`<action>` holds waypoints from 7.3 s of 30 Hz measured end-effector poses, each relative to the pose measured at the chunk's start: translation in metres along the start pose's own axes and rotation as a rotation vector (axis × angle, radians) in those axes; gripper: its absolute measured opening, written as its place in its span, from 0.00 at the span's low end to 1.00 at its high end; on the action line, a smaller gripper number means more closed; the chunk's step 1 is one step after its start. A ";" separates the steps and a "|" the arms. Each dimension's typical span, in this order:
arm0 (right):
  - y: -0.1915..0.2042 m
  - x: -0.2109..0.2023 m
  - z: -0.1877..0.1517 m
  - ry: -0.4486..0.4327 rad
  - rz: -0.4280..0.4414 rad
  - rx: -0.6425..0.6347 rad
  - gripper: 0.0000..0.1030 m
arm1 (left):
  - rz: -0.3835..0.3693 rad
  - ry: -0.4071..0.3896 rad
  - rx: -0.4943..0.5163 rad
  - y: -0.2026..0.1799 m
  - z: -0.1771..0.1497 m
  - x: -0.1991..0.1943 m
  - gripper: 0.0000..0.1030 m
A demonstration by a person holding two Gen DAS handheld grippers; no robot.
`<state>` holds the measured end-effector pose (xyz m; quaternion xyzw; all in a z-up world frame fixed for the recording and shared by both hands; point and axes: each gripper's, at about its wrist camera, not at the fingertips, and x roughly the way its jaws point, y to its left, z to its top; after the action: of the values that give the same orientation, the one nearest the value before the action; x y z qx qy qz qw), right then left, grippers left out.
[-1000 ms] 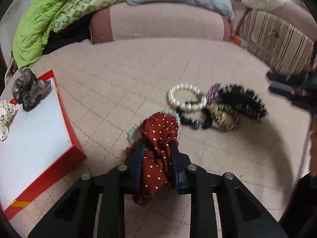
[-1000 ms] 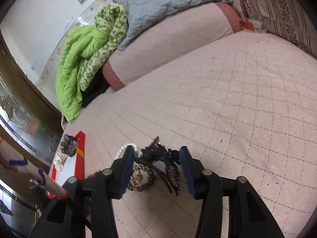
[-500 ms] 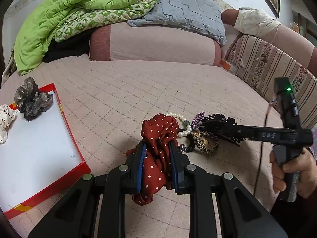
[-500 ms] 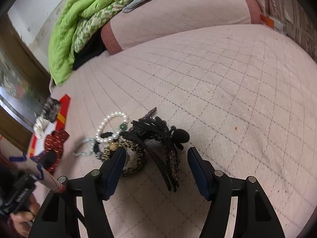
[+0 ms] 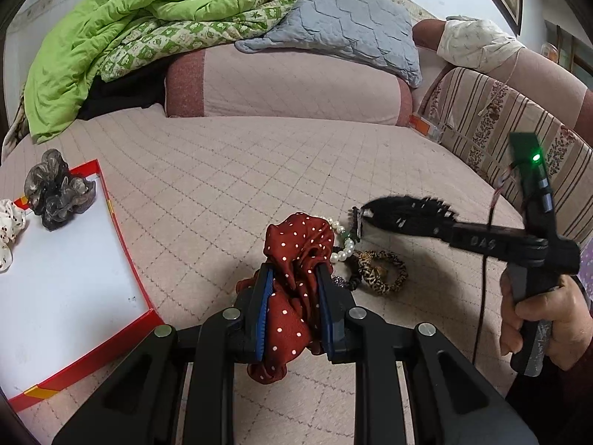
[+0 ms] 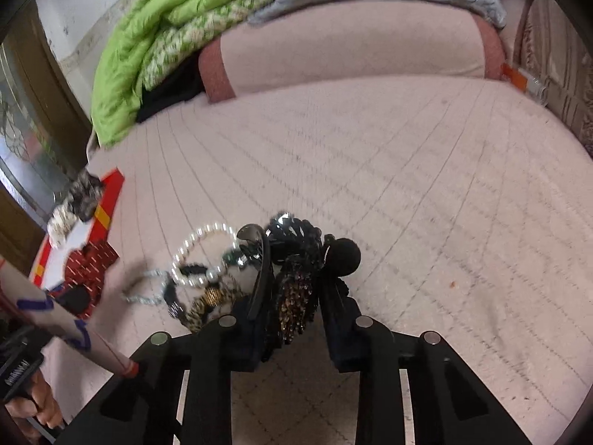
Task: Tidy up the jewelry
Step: 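Grasp the black claw clip with the right gripper, then carry the red scrunchie and black claw clip into the box lid and release, then move both tools back to the remaining bracelets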
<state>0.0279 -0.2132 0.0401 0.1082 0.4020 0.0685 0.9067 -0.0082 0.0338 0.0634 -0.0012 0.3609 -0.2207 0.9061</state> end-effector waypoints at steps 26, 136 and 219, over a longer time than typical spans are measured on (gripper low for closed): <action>0.047 -0.030 0.004 -0.153 0.122 -0.018 0.28 | 0.082 -0.073 -0.008 0.018 0.004 -0.027 0.21; 0.327 0.157 0.032 0.193 0.204 -0.220 0.30 | 0.295 0.062 -0.515 0.282 0.000 -0.046 0.25; 0.033 0.023 -0.025 0.124 -0.169 -0.078 0.06 | 0.214 -0.082 -0.019 0.030 -0.003 -0.036 0.59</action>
<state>0.0236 -0.1728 0.0154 0.0341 0.4619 0.0139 0.8862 -0.0208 0.0757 0.0800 0.0199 0.3236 -0.1188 0.9385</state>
